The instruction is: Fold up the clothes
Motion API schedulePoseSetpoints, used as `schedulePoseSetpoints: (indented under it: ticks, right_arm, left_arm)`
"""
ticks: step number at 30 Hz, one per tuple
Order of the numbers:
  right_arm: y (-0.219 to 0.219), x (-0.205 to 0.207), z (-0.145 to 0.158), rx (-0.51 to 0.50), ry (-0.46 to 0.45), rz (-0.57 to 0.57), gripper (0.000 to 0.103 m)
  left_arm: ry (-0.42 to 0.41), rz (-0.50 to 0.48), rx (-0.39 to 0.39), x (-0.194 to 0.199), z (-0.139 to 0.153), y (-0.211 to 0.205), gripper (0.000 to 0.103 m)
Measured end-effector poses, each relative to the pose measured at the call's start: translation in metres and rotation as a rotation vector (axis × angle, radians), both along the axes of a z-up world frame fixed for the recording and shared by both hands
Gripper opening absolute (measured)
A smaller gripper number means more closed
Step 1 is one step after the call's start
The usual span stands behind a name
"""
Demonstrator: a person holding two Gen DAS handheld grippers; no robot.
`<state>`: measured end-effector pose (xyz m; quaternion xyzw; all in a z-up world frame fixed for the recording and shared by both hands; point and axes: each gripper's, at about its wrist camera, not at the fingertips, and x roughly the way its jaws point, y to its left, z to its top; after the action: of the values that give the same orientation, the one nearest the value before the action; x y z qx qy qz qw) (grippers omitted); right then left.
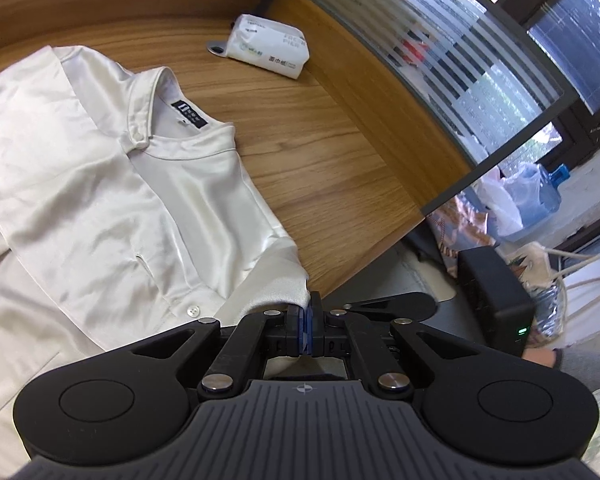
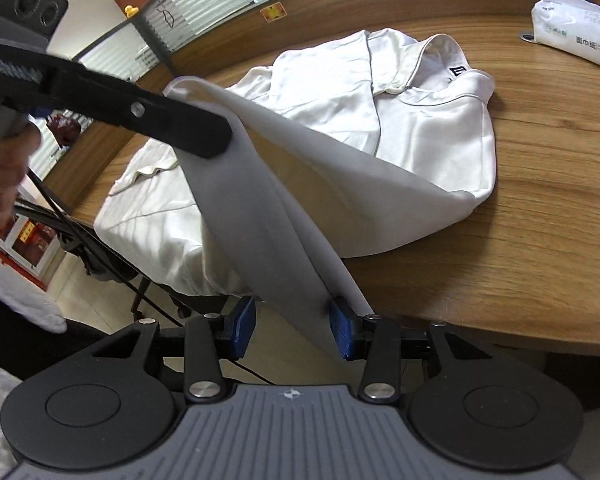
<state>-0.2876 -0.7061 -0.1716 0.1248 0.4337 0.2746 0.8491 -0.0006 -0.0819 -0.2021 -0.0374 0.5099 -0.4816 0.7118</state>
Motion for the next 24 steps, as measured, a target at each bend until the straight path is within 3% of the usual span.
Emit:
schedulePoseSetpoints:
  ticks: [3,4,5,6,11,13,15,18,24]
  right_arm:
    - [0.003,0.005,-0.006,-0.017,0.014,0.007,0.045]
    - [0.003,0.007,-0.007,-0.016,0.020,0.018,0.034]
    - [0.004,0.008,-0.009,-0.014,0.027,0.029,0.012]
    - [0.004,0.008,-0.009,-0.012,0.034,0.038,0.004]
    - [-0.003,0.003,0.005,0.045,0.050,0.096,0.001]
    - [-0.010,0.001,0.017,0.101,0.047,0.109,0.001]
    - [-0.015,0.001,0.026,0.141,0.039,0.109,0.001]
    - [-0.028,0.007,0.046,0.239,0.016,0.090,0.001]
    - [-0.040,0.030,0.069,0.343,-0.026,0.052,0.001]
  left_arm:
    - [-0.012,0.002,0.001,-0.001,0.001,0.000,0.002]
    - [-0.013,0.006,-0.001,-0.001,0.002,0.001,0.002]
    - [-0.012,0.008,0.001,-0.001,0.002,0.000,0.002]
    - [-0.017,0.008,0.006,-0.001,0.002,0.000,0.002]
    - [-0.051,0.001,0.045,0.003,0.000,-0.003,0.005]
    - [-0.051,0.002,0.046,0.004,0.000,-0.002,0.012]
    - [-0.055,0.010,0.044,0.003,0.001,0.002,0.026]
    - [-0.062,0.035,0.021,0.000,0.006,0.011,0.033]
    - [-0.041,0.024,-0.023,-0.010,0.014,0.023,0.036]
